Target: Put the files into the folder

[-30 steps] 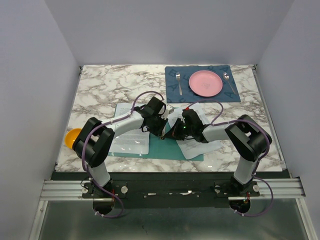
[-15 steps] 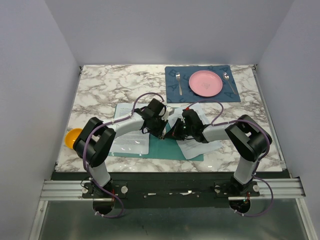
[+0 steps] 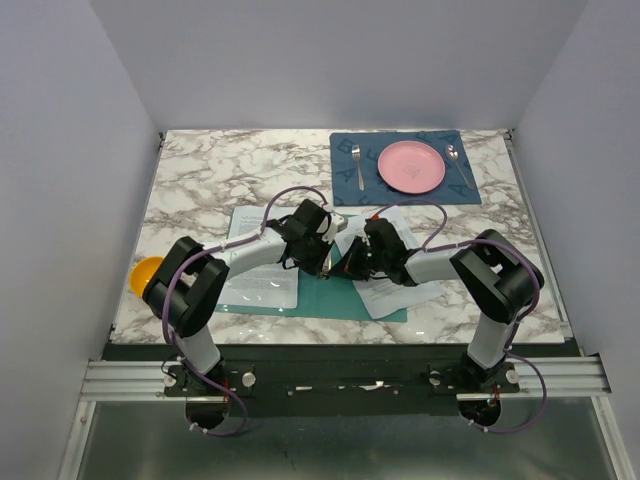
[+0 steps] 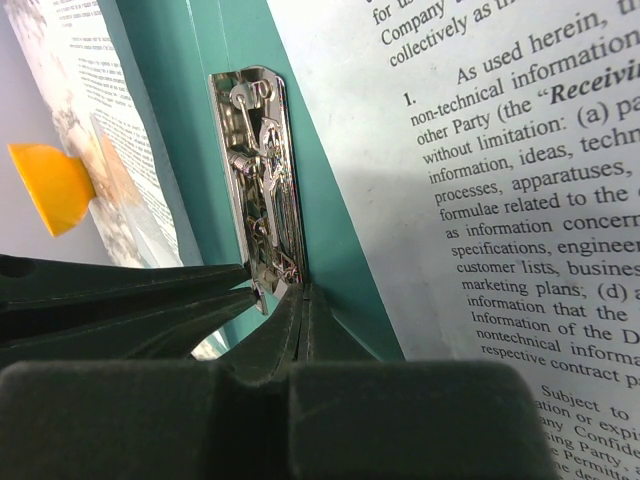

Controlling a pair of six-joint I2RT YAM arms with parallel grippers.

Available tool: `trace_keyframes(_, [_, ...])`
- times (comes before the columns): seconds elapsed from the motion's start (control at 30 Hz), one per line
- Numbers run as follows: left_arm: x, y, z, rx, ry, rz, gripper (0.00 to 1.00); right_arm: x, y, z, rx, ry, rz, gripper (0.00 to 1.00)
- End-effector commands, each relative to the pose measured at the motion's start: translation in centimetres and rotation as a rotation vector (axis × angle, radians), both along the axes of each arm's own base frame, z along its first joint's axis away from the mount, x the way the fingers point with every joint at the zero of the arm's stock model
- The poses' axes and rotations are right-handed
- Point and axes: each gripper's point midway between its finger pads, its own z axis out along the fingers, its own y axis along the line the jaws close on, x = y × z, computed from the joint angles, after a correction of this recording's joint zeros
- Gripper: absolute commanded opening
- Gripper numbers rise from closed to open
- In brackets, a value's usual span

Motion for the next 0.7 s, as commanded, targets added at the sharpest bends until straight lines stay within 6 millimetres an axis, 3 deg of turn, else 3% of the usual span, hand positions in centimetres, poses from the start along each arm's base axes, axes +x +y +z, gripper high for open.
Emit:
trace_keyframes(0.0, [-1.7, 1.4, -2.0, 0.078, 0.075, -0.010, 0.18, -3.0, -4.2, -5.5, -0.206, 0.134, -0.035, 0.00])
trace_keyframes(0.33, [-1.5, 2.5, -4.5, 0.209, 0.135, 0.015, 0.10, -2.8, -4.3, -5.5, -0.204, 0.136, -0.038, 0.00])
trace_keyframes(0.67, [-2.3, 2.5, -5.8, 0.234, 0.198, -0.002, 0.00, -2.6, -4.6, -5.7, -0.208, 0.140, -0.039, 0.01])
